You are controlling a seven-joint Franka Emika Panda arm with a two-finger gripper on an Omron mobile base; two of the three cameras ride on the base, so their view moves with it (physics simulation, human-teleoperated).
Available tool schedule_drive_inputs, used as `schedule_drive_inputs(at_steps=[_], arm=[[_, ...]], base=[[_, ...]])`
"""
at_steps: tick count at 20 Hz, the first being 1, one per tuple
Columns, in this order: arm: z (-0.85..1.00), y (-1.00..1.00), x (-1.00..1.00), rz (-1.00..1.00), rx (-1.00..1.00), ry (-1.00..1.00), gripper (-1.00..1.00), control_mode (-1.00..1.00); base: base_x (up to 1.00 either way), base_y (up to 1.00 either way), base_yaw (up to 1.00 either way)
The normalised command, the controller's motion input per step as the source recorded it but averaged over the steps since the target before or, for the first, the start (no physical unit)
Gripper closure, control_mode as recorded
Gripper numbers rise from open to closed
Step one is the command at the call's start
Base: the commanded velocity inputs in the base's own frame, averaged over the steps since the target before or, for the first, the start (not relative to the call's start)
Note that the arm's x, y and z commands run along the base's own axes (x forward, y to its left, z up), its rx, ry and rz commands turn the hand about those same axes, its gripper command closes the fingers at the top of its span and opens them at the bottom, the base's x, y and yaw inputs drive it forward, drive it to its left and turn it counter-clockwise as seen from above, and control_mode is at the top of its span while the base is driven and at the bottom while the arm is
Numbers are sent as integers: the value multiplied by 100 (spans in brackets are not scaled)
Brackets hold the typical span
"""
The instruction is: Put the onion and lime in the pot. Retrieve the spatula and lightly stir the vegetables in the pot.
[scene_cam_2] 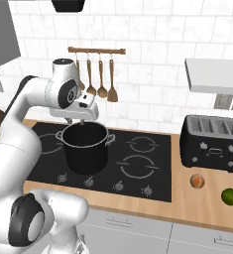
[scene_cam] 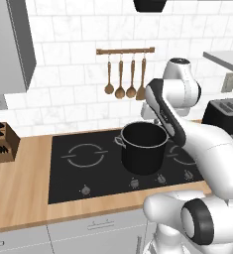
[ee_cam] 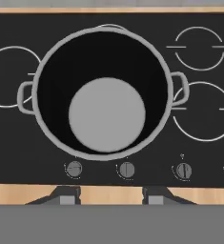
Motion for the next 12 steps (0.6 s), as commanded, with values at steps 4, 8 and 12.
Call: schedule_drive_inputs(at_steps=[4, 8, 12], arm=[[0, 0, 0, 0, 0, 1, -100, -100], [0, 2, 0, 0, 0, 0, -100, -100], [0, -9, -28, 0, -1, -7, -100, -100]], base=[[0, 0, 0], [0, 0, 0], [0, 0, 0]])
